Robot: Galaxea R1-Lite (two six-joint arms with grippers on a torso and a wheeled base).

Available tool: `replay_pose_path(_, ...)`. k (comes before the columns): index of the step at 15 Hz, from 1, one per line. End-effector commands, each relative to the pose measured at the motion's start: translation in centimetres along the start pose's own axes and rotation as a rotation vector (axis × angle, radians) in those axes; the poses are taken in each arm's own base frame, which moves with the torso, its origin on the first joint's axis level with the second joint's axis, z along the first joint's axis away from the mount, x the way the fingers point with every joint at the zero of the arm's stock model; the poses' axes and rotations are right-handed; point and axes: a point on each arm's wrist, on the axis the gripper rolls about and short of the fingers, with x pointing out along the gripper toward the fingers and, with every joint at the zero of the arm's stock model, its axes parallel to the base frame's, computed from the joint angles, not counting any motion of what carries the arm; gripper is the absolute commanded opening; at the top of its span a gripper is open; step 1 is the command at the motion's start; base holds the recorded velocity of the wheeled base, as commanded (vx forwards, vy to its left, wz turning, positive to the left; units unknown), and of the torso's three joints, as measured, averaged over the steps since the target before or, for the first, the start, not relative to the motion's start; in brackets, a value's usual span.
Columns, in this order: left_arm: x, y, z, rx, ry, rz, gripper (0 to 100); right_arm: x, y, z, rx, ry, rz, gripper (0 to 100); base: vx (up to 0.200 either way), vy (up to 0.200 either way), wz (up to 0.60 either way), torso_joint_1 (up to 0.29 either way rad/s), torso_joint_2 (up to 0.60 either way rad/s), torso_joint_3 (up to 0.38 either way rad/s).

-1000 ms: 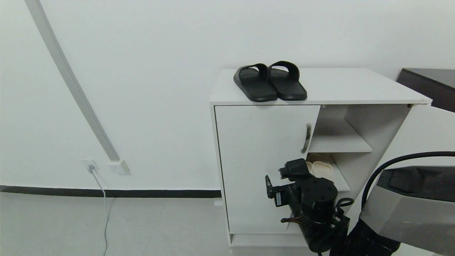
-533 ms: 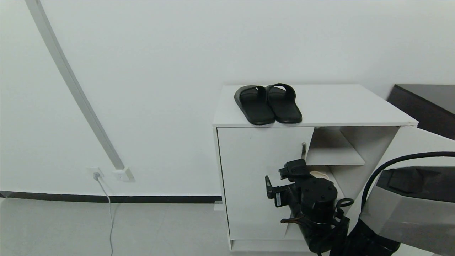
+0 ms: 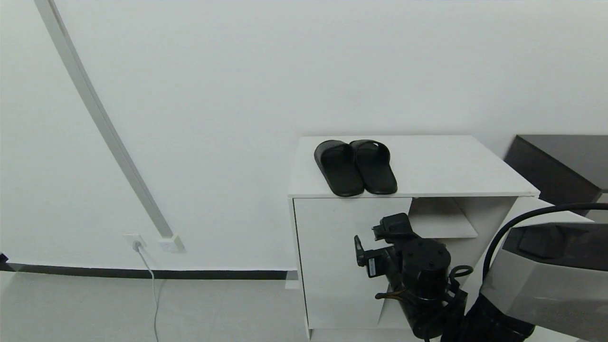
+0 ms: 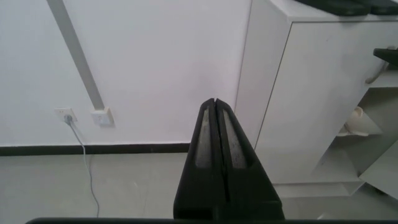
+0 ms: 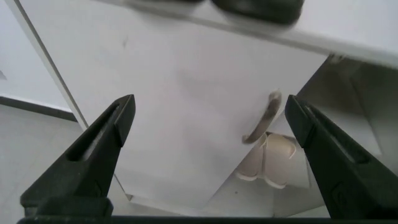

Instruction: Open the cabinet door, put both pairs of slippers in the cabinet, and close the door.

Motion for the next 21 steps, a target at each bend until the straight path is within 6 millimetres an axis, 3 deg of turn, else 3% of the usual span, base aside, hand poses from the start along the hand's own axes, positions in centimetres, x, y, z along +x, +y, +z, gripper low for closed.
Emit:
replay_pose_path(1,0.0,0.0,0.0,0.0,0.0,0.0,0,0.0,0.1,-0.1,-0.001,0.001,0.002,100,0.0,0.0,0.0,0.256,-0.59,-0.339)
replay_pose_path(8,0.0,0.0,0.0,0.0,0.0,0.0,0,0.0,0.0,-0.1,-0.001,0.001,0.009,100,0.0,0.0,0.0,0.226,-0.5,-0.281)
replay_pose_path(12,0.0,0.0,0.0,0.0,0.0,0.0,0,0.2,-0.1,0.7,0.006,-0.038,0.053,100,0.0,0.0,0.0,0.029,-0.07,-0.035)
replay_pose_path(16,0.0,0.0,-0.1,0.004,0.002,-0.006,0,2.7,-0.4,5.9,0.091,0.02,0.022,100,0.0,0.0,0.0,0.0,0.0,0.0)
replay_pose_path(19,0.0,0.0,-0.1,0.006,0.002,-0.006,0,3.0,-1.0,10.8,0.149,0.1,0.005,100,0.0,0.0,0.0,0.0,0.0,0.0)
replay_pose_path(21,0.0,0.0,-0.1,0.006,0.002,-0.006,0,3.1,-1.1,12.2,0.178,0.14,0.002,100,0.0,0.0,0.0,0.0,0.0,0.0)
